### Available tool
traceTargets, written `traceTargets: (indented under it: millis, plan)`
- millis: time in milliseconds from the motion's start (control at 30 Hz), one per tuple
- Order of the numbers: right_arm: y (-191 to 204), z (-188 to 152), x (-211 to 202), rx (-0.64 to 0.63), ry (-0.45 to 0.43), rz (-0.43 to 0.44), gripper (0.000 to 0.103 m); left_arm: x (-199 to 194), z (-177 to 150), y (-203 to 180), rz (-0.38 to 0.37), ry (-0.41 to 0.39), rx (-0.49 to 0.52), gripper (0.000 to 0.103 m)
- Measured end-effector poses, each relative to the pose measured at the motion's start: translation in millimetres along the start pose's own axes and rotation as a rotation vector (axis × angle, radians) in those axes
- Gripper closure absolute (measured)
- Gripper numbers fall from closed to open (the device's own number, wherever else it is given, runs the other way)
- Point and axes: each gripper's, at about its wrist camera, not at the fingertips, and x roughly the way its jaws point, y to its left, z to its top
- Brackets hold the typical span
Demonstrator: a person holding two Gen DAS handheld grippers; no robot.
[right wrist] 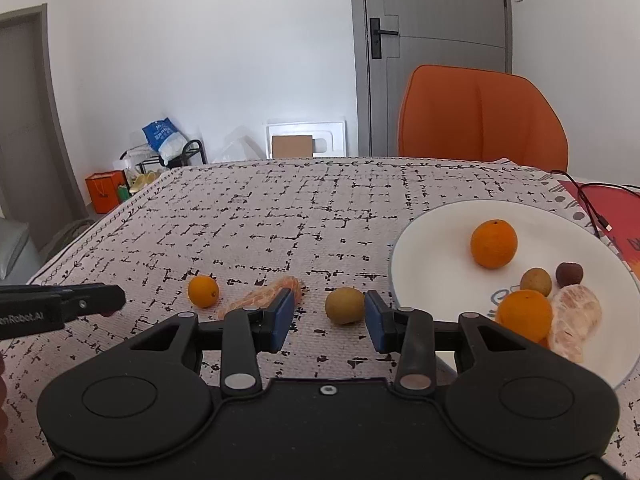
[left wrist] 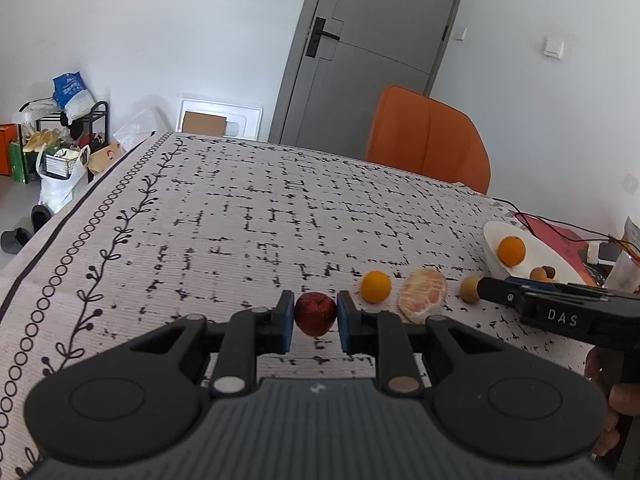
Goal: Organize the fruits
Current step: 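Grasp the olive-green round fruit with the right gripper while the left gripper holds the red fruit, then carry the red and green fruits over the white plate and open both grippers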
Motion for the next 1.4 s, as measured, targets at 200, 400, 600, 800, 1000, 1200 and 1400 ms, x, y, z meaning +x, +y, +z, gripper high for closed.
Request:
traceTargets:
  millis: [200,400,600,800,1000,1200,1400]
  plan:
    - [8.8,3.8,9.4,-0.041,0.010,-0.025,0.064,-0.6,-0.3,10.1,-0.003,-0.002,-0.025,0.082]
    - [9.3,4.1,19.6,-0.050,0.024,-0.040,0.064,-0.6,1.0,17.0,0.009,-0.006,-0.034,0.082]
    - [9.0,0.5,23.7,-0.067,0.026,-0.057,0.071,1.1,1.6,18.8,0.018,-0.004,-0.042,0.082]
    - [4.5,2.1,21.8,-0.049,0.023,-0.050,0.086,1.3,0.9,20.7,0.020,-0.001,-0.044,0.082]
    - [7.0,2.2,25.7,-0.068,0.032,-0.065,0.076,-0.7,1.7,22.5,0.013,-0.007,-0.048,0.082]
    - [9.8,0.9,25.5,-0.081,0.030,-0.051,0.081,0.5,2.8,23.0,0.016,-0.002,-0.047,0.082]
    - [0.8,3.3,7.2,-0.017,-0.005,0.012,0.082,-0.1,8.9,10.3,0.024,-0.009,-0.015,0.082]
